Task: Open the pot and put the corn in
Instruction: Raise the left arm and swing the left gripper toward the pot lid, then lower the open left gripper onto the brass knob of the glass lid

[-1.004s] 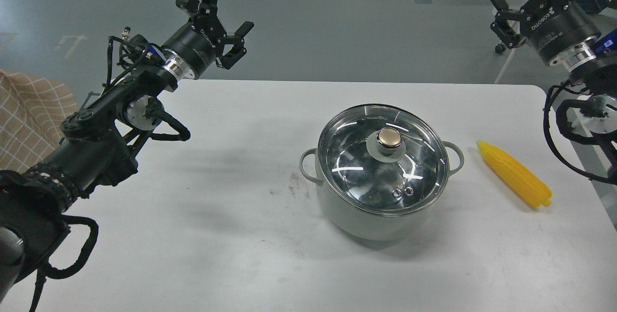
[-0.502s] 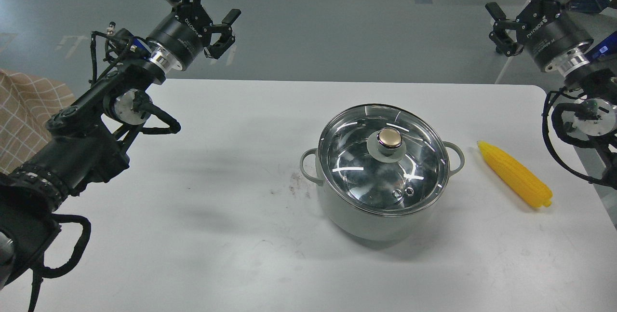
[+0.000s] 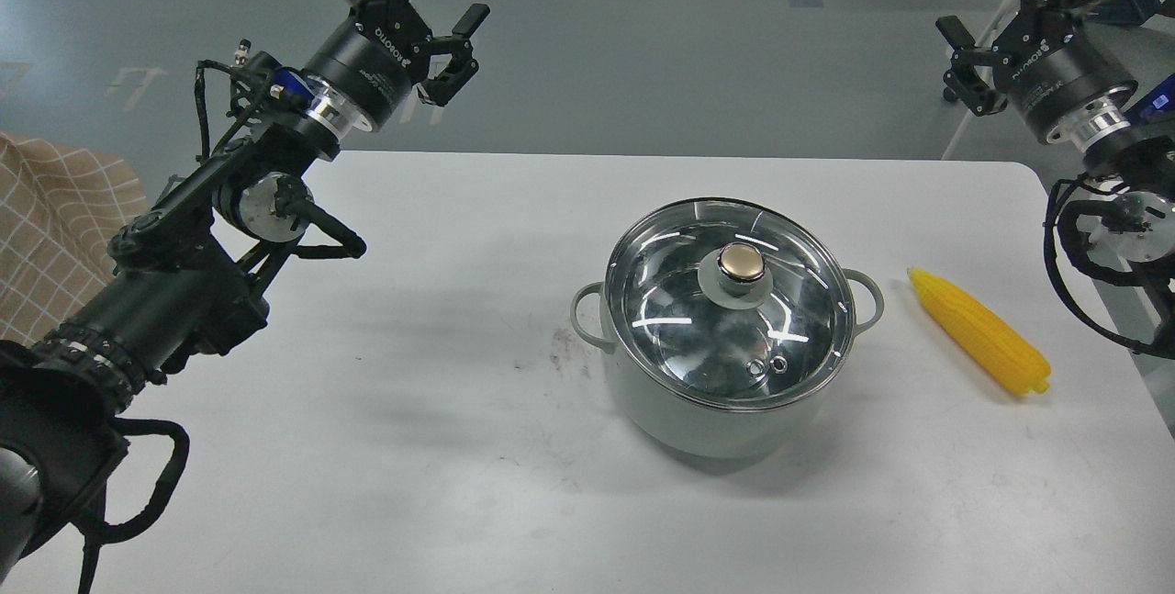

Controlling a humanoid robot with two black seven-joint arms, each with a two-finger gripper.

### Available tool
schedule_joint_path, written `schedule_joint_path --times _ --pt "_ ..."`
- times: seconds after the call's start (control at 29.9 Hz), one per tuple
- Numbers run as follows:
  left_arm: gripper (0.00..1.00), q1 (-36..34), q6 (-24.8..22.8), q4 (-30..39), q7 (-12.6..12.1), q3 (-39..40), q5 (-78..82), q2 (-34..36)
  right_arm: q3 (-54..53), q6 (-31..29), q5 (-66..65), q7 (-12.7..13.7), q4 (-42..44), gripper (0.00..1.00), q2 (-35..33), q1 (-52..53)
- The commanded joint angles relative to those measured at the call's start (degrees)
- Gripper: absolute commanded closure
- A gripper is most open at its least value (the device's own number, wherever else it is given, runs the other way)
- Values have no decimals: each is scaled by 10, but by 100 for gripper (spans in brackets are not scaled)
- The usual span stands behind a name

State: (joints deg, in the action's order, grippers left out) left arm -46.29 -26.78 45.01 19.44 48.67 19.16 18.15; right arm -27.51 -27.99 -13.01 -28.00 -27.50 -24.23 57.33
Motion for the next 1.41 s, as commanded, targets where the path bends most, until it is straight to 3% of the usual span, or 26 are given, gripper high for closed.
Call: schedule_joint_path --times 0.0,0.17,0.37,0.54,0.8,0.94,1.07,1.37 --pt "2 8 1 14 8 2 1 8 1 0 -1 0 1 0 9 0" --pt "2 7 11 55 11 -2 13 38 2 0 -5 0 3 0 10 1" --pt "2 9 19 220 13 -4 128 123 2 0 -5 0 4 0 1 -6" --pt "2 8 20 335 17 3 327 148 2 0 -8 0 3 0 -3 -13" --pt "2 -17 27 454 18 -3 681 138 2 0 -8 0 3 0 -13 -20" --pt "2 -42 27 467 24 -24 811 128 2 0 -7 0 2 0 -16 -20" --pt "2 -82 30 454 26 -88 964 69 2 0 -7 0 1 0 -20 -20" --pt "2 -104 54 379 41 -190 1058 6 1 0 -7 0 -2 0 -26 -24"
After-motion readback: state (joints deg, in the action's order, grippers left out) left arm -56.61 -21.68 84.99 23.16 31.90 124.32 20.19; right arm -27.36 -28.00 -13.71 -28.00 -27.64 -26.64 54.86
